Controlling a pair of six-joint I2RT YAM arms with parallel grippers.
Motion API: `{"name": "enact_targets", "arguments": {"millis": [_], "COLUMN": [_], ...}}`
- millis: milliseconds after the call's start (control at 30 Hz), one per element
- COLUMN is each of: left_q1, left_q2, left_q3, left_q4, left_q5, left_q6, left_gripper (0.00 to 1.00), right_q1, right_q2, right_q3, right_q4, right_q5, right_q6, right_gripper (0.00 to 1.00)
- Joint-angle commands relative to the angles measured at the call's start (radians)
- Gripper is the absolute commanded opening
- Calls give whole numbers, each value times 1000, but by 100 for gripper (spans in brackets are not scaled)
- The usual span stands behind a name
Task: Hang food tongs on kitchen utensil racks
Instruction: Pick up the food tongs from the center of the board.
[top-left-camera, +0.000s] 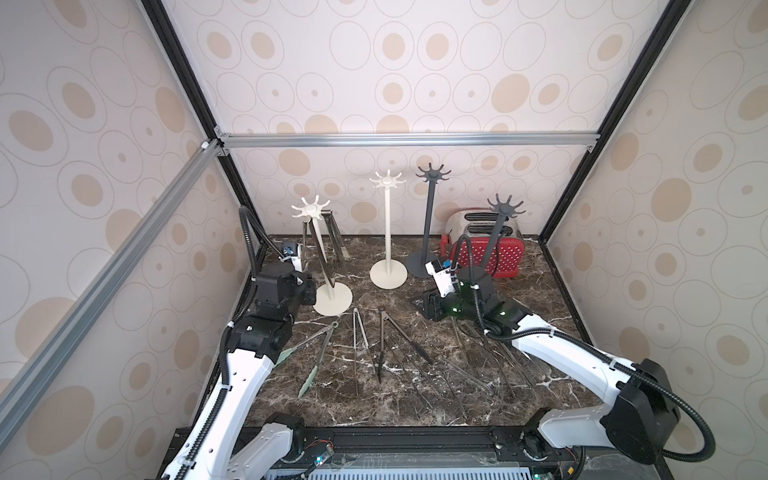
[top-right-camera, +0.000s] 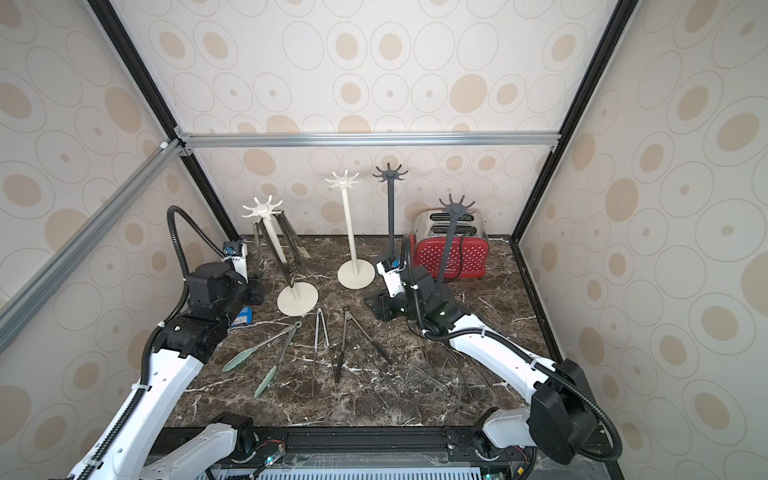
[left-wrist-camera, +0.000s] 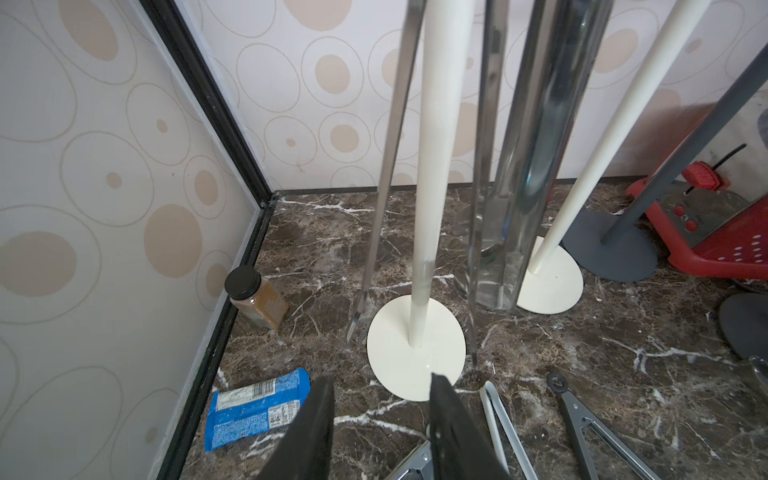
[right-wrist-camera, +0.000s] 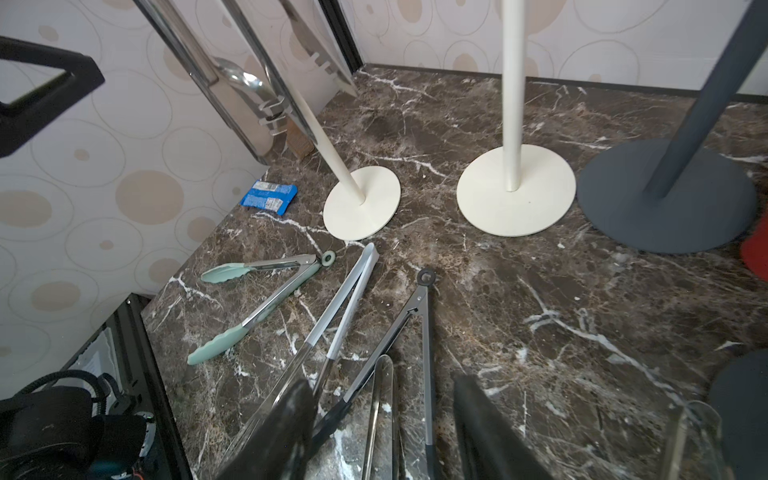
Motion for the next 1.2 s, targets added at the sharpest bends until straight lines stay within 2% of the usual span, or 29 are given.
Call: {"name": "enact_targets", "arguments": {"millis": [0, 333, 633, 900, 1167], "left_q1": [5, 4, 4, 4, 4], "left_q2": [-37, -84, -151, -158, -165], "left_q3": [40, 11, 6, 2, -19], "left_q4": [-112, -283, -341, -327, -310], "left_q5": [-37, -36, -38, 20, 33], "left_q6": [-69, -217, -256, -247, -236], "left_gripper": [38, 45, 49, 49, 49], "right_q1": [66, 244, 308, 309, 310], "right_q2": [65, 407, 689, 811, 861], "right_q3": [79, 368, 648, 736, 764], "right_q4": [-90, -272, -480, -559, -590], "right_q5": [70, 99, 175, 234, 257], "right_q6": [-12, 91, 169, 210, 219], "right_gripper": [55, 44, 40, 40, 39]}}
